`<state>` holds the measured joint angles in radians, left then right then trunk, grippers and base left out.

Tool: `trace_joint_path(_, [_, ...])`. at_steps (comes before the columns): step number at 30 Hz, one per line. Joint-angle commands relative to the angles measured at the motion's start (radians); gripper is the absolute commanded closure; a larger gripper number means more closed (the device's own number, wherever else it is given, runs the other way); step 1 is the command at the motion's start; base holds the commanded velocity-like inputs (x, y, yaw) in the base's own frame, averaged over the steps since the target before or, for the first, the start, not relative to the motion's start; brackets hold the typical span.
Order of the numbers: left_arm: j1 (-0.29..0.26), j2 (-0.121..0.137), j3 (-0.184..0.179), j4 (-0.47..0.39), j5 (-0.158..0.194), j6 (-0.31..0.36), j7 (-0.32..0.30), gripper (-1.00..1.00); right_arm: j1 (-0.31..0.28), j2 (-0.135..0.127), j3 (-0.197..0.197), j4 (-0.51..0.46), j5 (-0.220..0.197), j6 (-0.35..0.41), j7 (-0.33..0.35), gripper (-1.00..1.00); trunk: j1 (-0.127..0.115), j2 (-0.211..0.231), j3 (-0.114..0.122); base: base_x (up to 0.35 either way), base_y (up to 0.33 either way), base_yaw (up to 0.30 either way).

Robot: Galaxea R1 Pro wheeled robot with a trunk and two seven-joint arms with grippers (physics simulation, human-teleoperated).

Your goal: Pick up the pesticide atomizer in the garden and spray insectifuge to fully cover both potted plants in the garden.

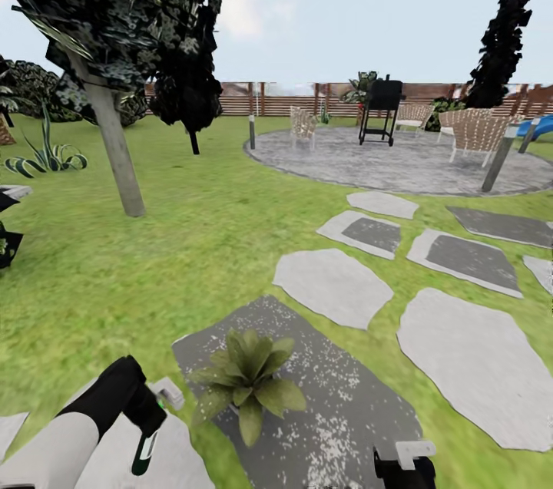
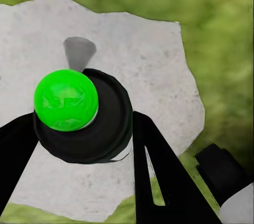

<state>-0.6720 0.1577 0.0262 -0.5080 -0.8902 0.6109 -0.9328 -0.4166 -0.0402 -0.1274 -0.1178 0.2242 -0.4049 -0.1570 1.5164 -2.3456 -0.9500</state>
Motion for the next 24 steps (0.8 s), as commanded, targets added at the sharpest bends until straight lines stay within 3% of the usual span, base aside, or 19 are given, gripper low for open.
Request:
trace_joint_path(1, [0.000,-0.003,0.006,-0.003,0.015,0.010,0.012,1.00,-0.001,0.000,-0.008,0.001,0.011,-0.003,-0.003,-1.00,-0.001,0.000,-0.001,-0.278,-0.141,0.000])
trace_joint_path(7, [0.001,-0.013,0.032,0.010,0.181,0.008,0.162,1.00,-0.001,0.000,-0.008,0.000,0.011,-0.003,-0.003,-1.00,-0.001,0.000,-0.001,-0.283,-0.144,0.000])
trace_joint_path(10, [0.029,-0.040,0.032,0.003,0.242,0.006,0.249,1.00,-0.001,0.000,-0.009,0.000,0.009,-0.003,-0.003,-1.00,-0.001,0.000,-0.001,-0.179,-0.090,0.103])
trace_joint_path(13, [0.037,-0.062,0.033,-0.001,0.253,0.006,0.298,1.00,-0.001,0.000,-0.008,0.000,0.010,-0.003,-0.003,-1.00,-0.001,0.000,-0.001,-0.023,-0.011,0.253])
trace_joint_path(20, [0.040,-0.074,0.030,-0.002,0.255,0.007,0.307,1.00,0.000,0.000,-0.008,0.001,0.010,-0.003,-0.003,-1.00,-0.001,0.000,-0.001,-0.038,-0.127,0.129])
trace_joint_path(24, [0.041,-0.099,0.027,-0.002,0.247,0.007,0.307,1.00,0.002,-0.001,-0.008,0.001,0.011,-0.003,-0.003,-1.00,-0.001,0.000,-0.001,-0.005,-0.268,0.004])
